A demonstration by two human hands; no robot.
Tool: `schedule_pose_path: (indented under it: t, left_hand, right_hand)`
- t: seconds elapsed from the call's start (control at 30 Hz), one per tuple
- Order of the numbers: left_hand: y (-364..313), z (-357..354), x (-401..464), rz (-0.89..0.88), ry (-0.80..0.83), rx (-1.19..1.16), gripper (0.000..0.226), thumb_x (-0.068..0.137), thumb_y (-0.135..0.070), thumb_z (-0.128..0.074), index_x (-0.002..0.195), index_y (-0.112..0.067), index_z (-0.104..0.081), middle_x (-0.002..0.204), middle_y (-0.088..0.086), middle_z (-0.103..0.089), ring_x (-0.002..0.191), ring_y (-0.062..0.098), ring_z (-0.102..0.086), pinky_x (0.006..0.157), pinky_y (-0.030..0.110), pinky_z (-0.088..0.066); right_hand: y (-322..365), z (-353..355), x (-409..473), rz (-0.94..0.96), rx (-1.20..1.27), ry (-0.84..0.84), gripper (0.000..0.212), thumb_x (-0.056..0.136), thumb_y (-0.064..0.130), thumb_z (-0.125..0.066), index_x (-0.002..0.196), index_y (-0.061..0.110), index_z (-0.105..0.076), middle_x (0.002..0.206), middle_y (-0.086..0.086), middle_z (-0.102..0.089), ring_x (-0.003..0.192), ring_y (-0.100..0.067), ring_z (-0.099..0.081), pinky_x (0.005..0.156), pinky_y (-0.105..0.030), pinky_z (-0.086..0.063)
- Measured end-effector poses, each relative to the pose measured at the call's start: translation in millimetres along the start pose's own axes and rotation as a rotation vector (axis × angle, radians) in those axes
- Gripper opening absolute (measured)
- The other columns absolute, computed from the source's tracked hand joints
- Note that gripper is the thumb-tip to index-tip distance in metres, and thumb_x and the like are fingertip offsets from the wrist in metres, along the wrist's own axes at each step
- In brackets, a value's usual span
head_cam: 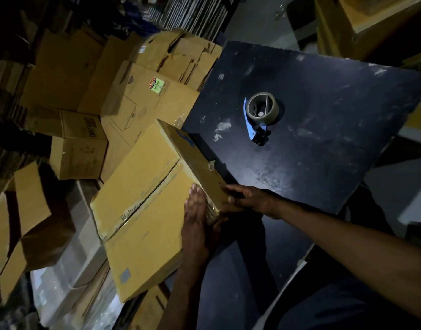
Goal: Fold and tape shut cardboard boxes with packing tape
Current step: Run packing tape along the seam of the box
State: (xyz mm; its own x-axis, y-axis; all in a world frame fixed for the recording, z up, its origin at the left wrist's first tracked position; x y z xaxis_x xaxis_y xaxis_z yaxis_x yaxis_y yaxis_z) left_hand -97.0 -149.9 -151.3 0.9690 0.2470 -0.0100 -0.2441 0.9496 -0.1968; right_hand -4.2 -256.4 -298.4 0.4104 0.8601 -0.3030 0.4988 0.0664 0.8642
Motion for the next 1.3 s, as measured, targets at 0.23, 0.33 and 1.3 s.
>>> schedule_pose_path:
  t: [0.23, 0.33, 1.3]
  left_hand:
    - [-1.0, -5.8, 3.0, 0.031, -0.015, 0.059, 0.101, 0.099, -0.065, -0.06, 0.172, -0.006, -0.023, 0.181, 0.008, -0.013, 0.17, 0.023, -0.011, 0.136, 0.043, -0.019]
    - [-5.2, -6.7, 1.8, -0.002, -0.033, 0.097, 0.089, 0.105, -0.055, -0.055, 0.171, -0.004, -0.026, 0.181, 0.01, -0.013, 0.169, 0.027, -0.014, 0.135, 0.051, -0.024]
    - [52.0, 31.2, -117.1, 0.898, -0.672, -0.452, 0.08, 0.098, -0.071, -0.059, 0.162, -0.023, -0.053, 0.179, 0.011, -0.028, 0.169, 0.025, -0.015, 0.134, 0.054, -0.021]
  right_hand:
    - [8.8, -5.5, 15.0, 0.02, -0.12, -0.144, 0.097, 0.065, 0.081, -0.087, 0.149, 0.043, -0.056, 0.147, 0.015, -0.058, 0.129, -0.003, -0.061, 0.111, -0.036, -0.053]
    - [10.3, -7.9, 19.1, -0.017, -0.08, -0.092, 0.104, 0.061, 0.075, -0.093, 0.15, 0.04, -0.054, 0.144, 0.012, -0.062, 0.125, -0.004, -0.064, 0.109, -0.036, -0.055]
    - [238.7, -87.4, 35.5, 0.396, -1.029, -0.081, 0.04, 0.091, 0.067, -0.075, 0.106, 0.03, -0.079, 0.099, 0.009, -0.079, 0.081, -0.001, -0.073, 0.075, -0.032, -0.06]
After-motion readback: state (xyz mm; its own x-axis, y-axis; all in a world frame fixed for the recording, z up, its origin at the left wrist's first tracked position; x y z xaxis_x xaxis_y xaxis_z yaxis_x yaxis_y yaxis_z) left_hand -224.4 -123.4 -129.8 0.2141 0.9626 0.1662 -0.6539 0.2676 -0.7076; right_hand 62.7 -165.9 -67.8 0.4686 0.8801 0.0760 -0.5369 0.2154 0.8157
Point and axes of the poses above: each hand's wrist, its own x-axis towards the middle knuckle, its own z-axis out of the back of the hand, y = z × x, the point moved 9 cm from there along x, towards the middle knuckle
